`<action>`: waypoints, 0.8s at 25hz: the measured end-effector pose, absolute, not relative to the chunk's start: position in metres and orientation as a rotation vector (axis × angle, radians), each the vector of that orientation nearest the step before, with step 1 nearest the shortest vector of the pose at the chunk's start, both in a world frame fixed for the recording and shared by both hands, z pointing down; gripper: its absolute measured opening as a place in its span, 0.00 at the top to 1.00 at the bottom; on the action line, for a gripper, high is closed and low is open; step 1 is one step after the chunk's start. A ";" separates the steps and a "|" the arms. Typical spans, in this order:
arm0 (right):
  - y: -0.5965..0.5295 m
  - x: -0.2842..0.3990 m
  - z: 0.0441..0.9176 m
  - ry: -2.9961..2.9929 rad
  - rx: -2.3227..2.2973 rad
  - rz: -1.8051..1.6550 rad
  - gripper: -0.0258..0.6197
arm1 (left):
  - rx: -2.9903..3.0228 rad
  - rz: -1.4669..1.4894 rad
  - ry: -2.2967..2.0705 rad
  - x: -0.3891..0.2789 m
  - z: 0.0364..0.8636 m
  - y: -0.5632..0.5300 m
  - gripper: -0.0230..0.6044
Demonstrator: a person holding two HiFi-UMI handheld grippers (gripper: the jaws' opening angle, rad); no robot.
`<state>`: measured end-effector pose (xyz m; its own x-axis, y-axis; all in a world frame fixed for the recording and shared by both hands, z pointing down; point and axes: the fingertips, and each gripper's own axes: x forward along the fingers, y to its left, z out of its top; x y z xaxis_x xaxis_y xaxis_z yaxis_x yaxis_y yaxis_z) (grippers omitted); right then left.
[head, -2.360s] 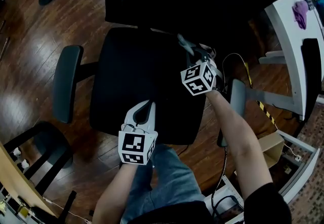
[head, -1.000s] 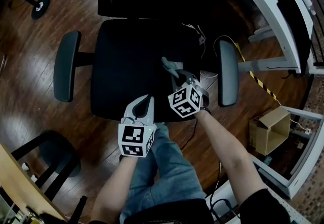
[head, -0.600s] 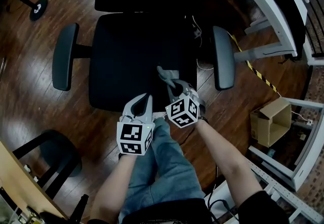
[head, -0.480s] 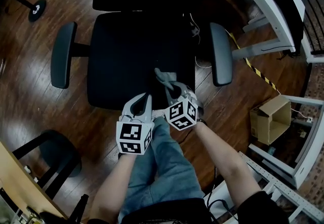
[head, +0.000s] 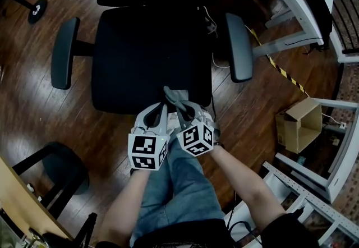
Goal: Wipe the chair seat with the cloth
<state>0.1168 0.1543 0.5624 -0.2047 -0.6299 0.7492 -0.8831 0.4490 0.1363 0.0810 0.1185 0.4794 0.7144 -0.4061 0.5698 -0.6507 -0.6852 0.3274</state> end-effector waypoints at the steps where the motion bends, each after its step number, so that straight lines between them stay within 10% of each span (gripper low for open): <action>1: 0.159 0.115 0.563 -1.935 1.268 0.421 0.94 | 2.400 0.633 -0.803 0.081 0.480 0.121 0.96; 20: 0.117 0.135 0.528 -1.927 1.429 0.387 0.94 | 2.408 0.611 -0.807 0.080 0.474 0.116 0.96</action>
<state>0.1348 0.1168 0.5280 -0.1497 -0.7155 0.6824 -0.9235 0.3477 0.1620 0.0796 0.1156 0.4738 0.7203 -0.4126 0.5576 -0.6487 -0.6853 0.3309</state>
